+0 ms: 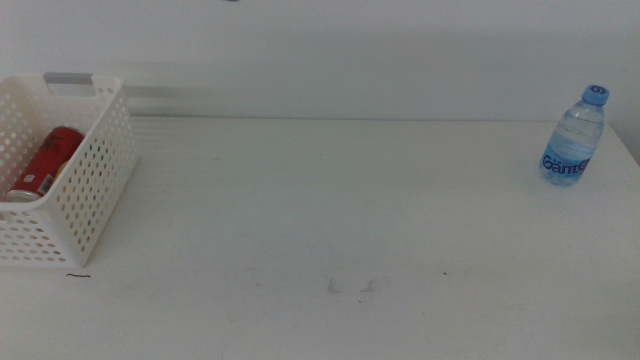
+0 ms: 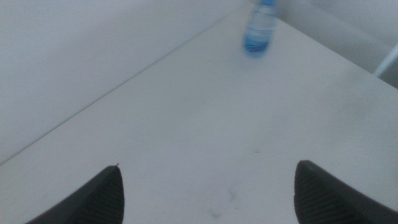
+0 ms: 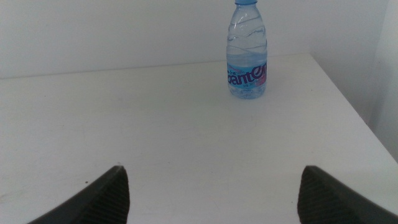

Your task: Use arms to grab the bottles and put them into the dustbin to the left of the table.

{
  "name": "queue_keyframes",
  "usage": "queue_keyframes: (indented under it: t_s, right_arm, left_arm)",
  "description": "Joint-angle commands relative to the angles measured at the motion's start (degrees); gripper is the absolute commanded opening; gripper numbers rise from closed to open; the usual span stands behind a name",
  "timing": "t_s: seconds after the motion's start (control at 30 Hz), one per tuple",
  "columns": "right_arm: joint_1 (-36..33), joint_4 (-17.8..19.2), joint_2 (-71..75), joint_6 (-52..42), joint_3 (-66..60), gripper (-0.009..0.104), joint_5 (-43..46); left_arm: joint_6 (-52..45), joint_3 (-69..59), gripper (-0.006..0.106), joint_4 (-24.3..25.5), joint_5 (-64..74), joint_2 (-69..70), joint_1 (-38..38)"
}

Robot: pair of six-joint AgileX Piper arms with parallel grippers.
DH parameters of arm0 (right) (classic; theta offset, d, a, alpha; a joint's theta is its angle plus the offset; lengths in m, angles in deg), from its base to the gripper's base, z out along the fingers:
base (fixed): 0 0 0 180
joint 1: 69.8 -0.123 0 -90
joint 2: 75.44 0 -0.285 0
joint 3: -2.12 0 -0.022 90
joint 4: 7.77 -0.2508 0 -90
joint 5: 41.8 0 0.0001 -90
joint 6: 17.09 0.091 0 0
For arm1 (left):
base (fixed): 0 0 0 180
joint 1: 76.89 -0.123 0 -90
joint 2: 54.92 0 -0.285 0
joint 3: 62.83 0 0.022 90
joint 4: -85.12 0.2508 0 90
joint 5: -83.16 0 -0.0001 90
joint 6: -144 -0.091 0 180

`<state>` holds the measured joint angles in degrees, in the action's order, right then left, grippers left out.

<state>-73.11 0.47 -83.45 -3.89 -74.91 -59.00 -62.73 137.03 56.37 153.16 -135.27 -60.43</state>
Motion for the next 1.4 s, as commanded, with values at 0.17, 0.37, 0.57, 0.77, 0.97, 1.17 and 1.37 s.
queue_keyframes:
  t_s: [0.17,0.37,0.57,0.77,0.97,1.17,1.37]
  right_arm:
    - [0.5,0.5,0.2,-0.2,-0.2,0.090,0.6]
    - [0.5,0.5,0.2,-0.2,-0.2,0.090,0.6]
    - [0.5,2.5,0.2,-0.8,-0.2,0.090,1.1]
    - [0.5,3.7,0.2,-1.0,-0.2,0.090,1.3]
    - [0.5,3.5,0.2,0.3,-0.2,0.090,11.2]
    - [0.5,3.5,-12.7,0.3,6.4,0.090,11.1]
    - [0.5,2.9,-25.9,0.3,14.1,0.090,11.2]
  left_arm:
    - [0.2,0.2,0.094,0.6,-0.8,0.6,3.6]
    - [0.0,0.2,0.094,0.5,-1.7,0.6,3.6]
    - [0.0,0.2,0.094,0.9,-1.7,0.6,3.6]
    - [0.0,0.2,0.094,0.9,-1.7,0.6,3.6]
    - [0.0,0.2,0.094,0.9,-1.7,0.6,3.6]
    - [0.0,0.2,0.094,0.8,-1.7,0.6,3.6]
    - [0.1,0.2,0.094,-0.8,-2.5,0.6,3.6]
